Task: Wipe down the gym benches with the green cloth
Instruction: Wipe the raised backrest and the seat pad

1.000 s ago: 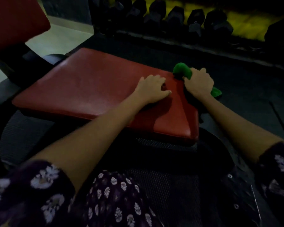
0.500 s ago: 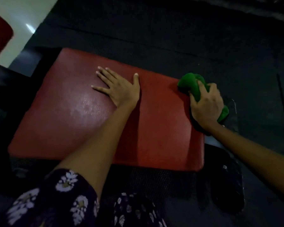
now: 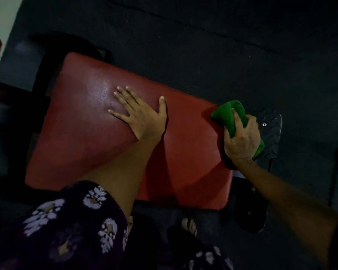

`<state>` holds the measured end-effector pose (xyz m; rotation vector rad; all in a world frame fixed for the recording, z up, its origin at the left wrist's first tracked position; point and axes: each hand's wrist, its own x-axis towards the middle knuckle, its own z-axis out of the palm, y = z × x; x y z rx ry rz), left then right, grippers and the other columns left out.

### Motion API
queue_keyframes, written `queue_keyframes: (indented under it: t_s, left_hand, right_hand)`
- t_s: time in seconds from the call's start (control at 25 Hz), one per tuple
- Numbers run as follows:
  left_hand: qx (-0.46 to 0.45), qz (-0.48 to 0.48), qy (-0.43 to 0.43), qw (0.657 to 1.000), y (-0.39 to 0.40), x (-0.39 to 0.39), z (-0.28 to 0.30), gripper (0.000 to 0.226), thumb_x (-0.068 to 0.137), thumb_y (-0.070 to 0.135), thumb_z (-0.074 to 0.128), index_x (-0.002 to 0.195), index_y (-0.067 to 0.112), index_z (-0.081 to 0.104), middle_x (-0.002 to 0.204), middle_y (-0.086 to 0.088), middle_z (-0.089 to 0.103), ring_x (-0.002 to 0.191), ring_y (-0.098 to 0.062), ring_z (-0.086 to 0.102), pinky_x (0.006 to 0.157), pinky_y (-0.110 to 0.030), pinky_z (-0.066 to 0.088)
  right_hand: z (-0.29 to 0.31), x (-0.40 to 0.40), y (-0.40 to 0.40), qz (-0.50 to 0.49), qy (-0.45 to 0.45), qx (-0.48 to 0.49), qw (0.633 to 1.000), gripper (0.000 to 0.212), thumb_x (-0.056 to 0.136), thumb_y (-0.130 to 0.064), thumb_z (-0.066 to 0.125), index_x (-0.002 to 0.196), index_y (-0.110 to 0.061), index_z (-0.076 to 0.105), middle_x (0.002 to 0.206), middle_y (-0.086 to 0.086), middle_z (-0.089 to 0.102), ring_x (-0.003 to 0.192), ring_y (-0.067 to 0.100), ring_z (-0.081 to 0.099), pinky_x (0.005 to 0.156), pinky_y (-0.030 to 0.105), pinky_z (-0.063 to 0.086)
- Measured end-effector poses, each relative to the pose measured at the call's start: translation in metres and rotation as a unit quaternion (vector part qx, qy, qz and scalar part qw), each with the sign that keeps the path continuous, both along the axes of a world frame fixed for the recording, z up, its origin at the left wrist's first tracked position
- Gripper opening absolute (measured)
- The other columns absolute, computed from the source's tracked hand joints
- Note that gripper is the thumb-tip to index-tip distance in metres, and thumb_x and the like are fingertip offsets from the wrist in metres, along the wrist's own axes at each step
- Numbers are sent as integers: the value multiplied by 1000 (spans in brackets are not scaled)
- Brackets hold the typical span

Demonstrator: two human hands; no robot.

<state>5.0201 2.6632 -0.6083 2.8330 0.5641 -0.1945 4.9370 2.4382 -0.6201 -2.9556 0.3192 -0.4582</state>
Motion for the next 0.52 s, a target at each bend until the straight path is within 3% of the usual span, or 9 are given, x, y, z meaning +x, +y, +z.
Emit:
queue_keyframes:
  t_s: [0.12, 0.2, 0.28, 0.4, 0.52]
  left_hand:
    - [13, 2, -1, 1000, 4, 2, -1, 95, 87, 69, 20, 148, -2, 4, 157, -20, 0, 145, -32, -3, 109, -65, -4]
    - [19, -1, 3, 1000, 3, 4, -1, 95, 87, 70, 19, 148, -1, 3, 157, -20, -1, 145, -31, -4, 110, -65, -4]
    - [31, 1, 11, 999, 2, 4, -3, 95, 87, 71, 18, 149, 0, 4, 157, -19, 0, 146, -31, -3, 110, -63, -4]
    - [48, 18, 31, 998, 5, 2, -2, 95, 86, 72, 17, 149, 1, 4, 157, -17, 1, 146, -30, -2, 110, -62, -5]
    - [54, 21, 26, 998, 8, -2, -2, 95, 86, 71, 20, 149, 2, 5, 158, -16, 1, 146, -30, -2, 111, -61, -5]
  right_hand:
    - [18, 10, -1, 8, 56, 62, 997, 41, 87, -38, 55, 120, -14, 57, 101, 21, 56, 79, 36, 59, 60, 36, 47]
    - [40, 29, -19, -9, 179, 143, 973, 44, 88, -40, 58, 122, -13, 59, 107, 19, 54, 91, 35, 58, 70, 37, 45]
    - [54, 60, -43, -8, 300, 213, 930, 43, 89, -40, 60, 122, -13, 60, 111, 17, 57, 102, 32, 57, 81, 37, 43]
    - [57, 115, -40, 27, 456, 343, 821, 36, 86, -39, 65, 119, -25, 63, 110, 3, 63, 104, 21, 59, 91, 33, 45]
    - [45, 142, -13, 111, 490, 381, 776, 35, 84, -36, 68, 118, -31, 61, 109, -3, 63, 103, 16, 60, 93, 29, 47]
